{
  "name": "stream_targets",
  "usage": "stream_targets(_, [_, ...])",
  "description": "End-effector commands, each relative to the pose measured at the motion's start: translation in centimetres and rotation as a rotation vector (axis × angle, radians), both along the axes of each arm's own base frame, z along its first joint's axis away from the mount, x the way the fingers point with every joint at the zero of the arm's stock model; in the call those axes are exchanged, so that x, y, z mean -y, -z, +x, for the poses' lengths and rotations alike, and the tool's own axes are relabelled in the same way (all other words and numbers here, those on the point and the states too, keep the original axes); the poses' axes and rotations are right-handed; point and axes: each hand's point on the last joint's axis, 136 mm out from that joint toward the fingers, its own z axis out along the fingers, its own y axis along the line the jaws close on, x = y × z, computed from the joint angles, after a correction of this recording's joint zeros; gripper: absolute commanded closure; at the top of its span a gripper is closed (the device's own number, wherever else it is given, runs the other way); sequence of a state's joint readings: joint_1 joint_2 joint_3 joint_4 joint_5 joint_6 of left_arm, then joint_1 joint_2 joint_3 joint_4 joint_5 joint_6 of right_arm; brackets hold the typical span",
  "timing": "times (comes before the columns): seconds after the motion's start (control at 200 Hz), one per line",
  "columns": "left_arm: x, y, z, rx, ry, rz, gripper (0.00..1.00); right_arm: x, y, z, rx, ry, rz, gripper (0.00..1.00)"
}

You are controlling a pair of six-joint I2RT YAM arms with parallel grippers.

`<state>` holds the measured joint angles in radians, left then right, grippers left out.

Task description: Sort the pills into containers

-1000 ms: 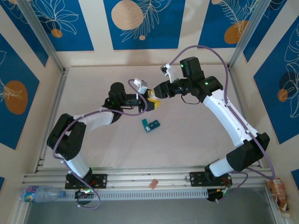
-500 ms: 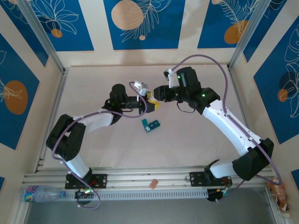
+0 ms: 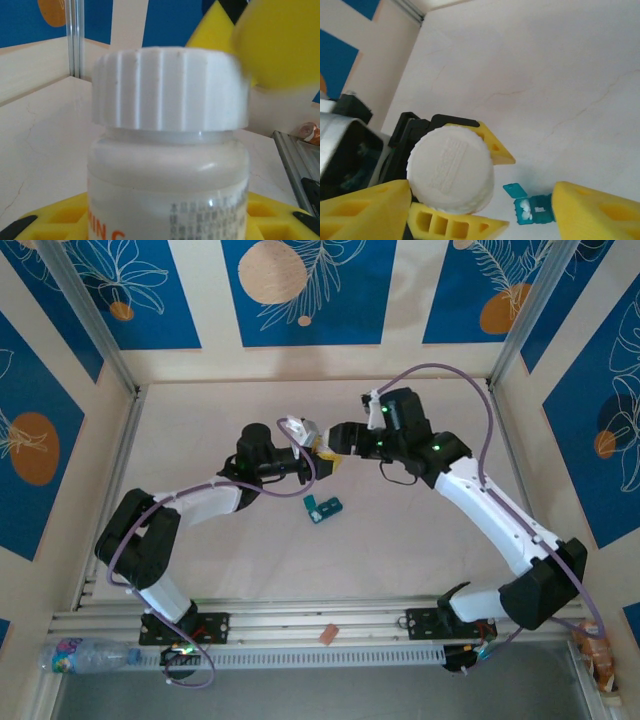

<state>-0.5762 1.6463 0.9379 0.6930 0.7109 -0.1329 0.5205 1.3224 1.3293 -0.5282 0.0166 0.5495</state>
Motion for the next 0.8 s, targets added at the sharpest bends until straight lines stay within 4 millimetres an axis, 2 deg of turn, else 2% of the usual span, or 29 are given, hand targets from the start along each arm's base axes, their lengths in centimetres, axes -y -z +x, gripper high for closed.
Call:
stream_targets(0.0, [0.1, -3.6, -0.8, 0.076, 0.069, -0.076, 1.00, 1.0, -5.2, -2.0, 0.163, -0.120, 0.051, 0.21])
stream_targets(0.08, [0.2, -4.1, -1.3, 0.068, 0.117, -0.101, 1.00, 1.7, -6.2, -2.3, 0.197, -0.170, 0.042, 0.18])
stream_targets(0.2, [0.6, -4.6, -2.1, 0.047, 0.190, -0.122, 1.00, 1.7, -6.0, -2.2, 0.174, -0.251, 0.035, 0.18])
stream_targets(0.335, [0.9, -4.9, -2.6, 0.014, 0.241, -0.134, 1.00, 0.2, -5.6, -2.0, 0.140, -0.339, 0.049, 0.20])
stream_targets(0.55, [1.0, -4.9, -2.9, -0.010, 0.268, -0.138, 1.00, -1.8, -4.8, -1.5, 0.125, -0.379, 0.026, 0.23])
stream_targets(0.795, [1.0, -5.0, -2.9, -0.016, 0.275, -0.141, 1.00, -2.3, -3.5, -1.4, 0.095, -0.385, 0.007, 0.31])
